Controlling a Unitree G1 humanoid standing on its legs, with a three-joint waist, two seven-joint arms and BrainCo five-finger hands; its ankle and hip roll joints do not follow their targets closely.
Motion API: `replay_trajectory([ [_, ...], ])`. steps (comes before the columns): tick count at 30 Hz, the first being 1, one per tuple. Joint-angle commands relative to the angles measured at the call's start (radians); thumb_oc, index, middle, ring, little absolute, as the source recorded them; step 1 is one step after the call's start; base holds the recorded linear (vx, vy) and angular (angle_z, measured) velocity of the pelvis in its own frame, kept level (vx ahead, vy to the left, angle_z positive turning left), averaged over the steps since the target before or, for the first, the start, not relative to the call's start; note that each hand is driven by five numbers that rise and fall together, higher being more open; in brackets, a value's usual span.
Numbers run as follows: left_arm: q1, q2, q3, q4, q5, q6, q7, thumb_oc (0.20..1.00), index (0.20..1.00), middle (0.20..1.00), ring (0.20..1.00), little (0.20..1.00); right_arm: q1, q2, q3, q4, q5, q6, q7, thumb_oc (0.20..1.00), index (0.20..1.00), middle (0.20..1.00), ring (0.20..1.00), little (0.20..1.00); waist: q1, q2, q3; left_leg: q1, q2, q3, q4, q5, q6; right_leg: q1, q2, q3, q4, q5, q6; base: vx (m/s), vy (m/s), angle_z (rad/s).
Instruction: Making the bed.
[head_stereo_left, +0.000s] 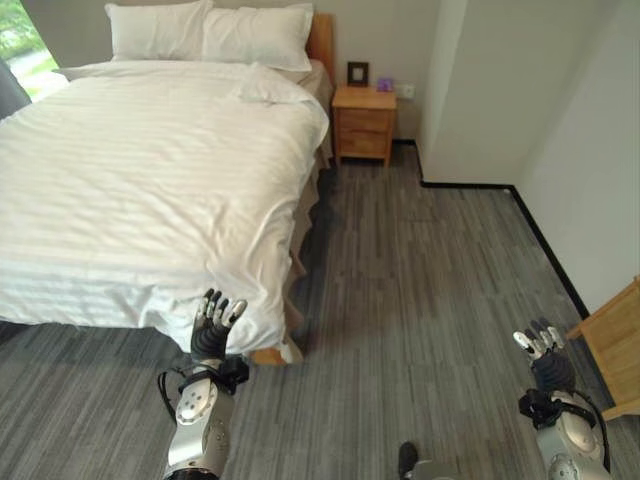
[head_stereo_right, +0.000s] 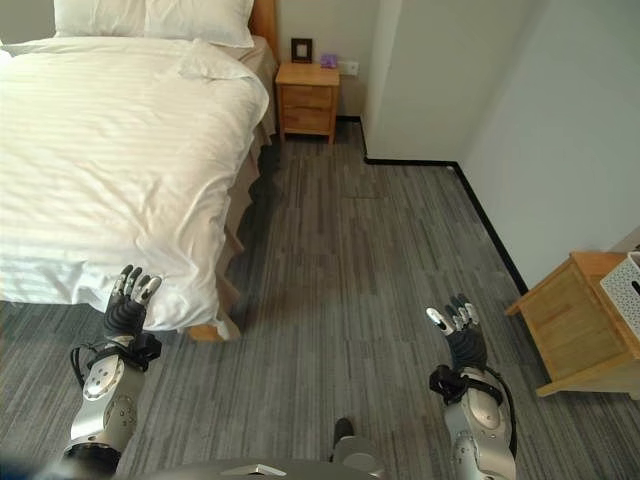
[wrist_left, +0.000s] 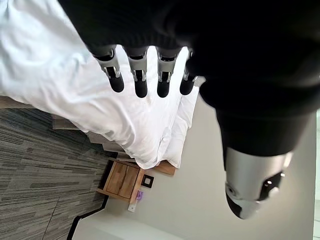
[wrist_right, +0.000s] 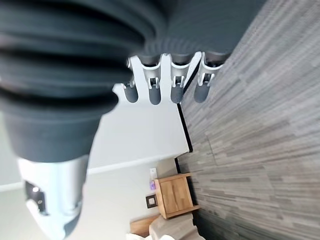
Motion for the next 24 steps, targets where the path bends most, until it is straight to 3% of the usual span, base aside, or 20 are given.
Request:
replay_trajectory([
  [1,-0.045,0.009,-0.004,-0.038,-0.034,-0.045,-0.030,1.000,1.000,1.000,1.000,1.000,-0.020,-0.058,-0.020,-0.080,0.014,-0.058,0.006,1.000,1.000,1.000,1.000,1.000,-0.001,-0.012,0.007,-0.062,-0.048,-0.089,0.025,0.185,0.001,0.183,0.004,0.005,-0.179,0.074,0.061,0.01,-0.034,-0.50],
  [2,-0.034,-0.005,-0.006,-0.036,-0.038,-0.043,-0.034,1.000,1.000,1.000,1.000,1.000,-0.016,-0.065,-0.019,-0.082,0.004,-0.051,0.010,1.000,1.000,1.000,1.000,1.000,-0.004,-0.008,0.003,-0.067,-0.072,-0.109,-0.047,0.156,0.010,0.189,-0.001,0.016,-0.187,0.077,0.067,0.06,-0.024,-0.30],
  [3,-0.026,-0.011,-0.010,-0.029,-0.034,-0.042,-0.040,1.000,1.000,1.000,1.000,1.000,-0.001,-0.062,-0.030,-0.072,0.006,-0.049,0.013,1.000,1.000,1.000,1.000,1.000,-0.018,0.001,-0.009,-0.051,-0.080,-0.061,-0.145,0.145,0.012,0.197,-0.002,0.016,-0.201,0.078,0.074,0.08,-0.001,-0.13],
  [8,-0.035,-0.012,-0.022,-0.036,-0.046,-0.046,-0.043,1.000,1.000,1.000,1.000,1.000,0.012,-0.061,-0.025,-0.047,-0.010,-0.042,0.009,1.000,1.000,1.000,1.000,1.000,-0.025,0.022,-0.017,-0.010,-0.128,-0.033,-0.259,0.132,0.027,0.196,0.003,0.016,-0.196,0.066,0.078,0.04,0.040,-0.21],
  [13,-0.034,0.010,-0.014,-0.068,-0.033,-0.056,-0.056,1.000,1.000,1.000,1.000,1.000,0.001,-0.068,-0.018,-0.029,-0.019,-0.040,0.032,1.000,1.000,1.000,1.000,1.000,-0.013,0.031,-0.034,0.023,-0.161,-0.053,-0.319,0.124,0.046,0.207,-0.003,0.004,-0.214,0.067,0.089,0.05,0.073,0.22],
  [20,-0.037,0.074,0.032,-0.115,0.016,-0.065,-0.023,1.000,1.000,1.000,1.000,1.000,-0.111,-0.078,0.060,-0.026,-0.033,-0.035,0.048,1.000,1.000,1.000,1.000,1.000,0.042,0.034,-0.040,0.029,-0.202,-0.091,-0.338,0.097,0.076,0.225,-0.040,-0.008,-0.222,0.061,0.115,0.07,0.137,0.19],
  [24,-0.032,0.080,0.050,-0.111,0.007,-0.071,-0.007,1.000,1.000,1.000,1.000,1.000,-0.165,-0.068,0.108,-0.054,-0.039,-0.035,0.059,1.000,1.000,1.000,1.000,1.000,0.072,0.038,-0.024,0.021,-0.223,-0.098,-0.325,0.074,0.104,0.194,-0.075,-0.002,-0.120,0.033,0.131,0.07,0.182,0.11],
])
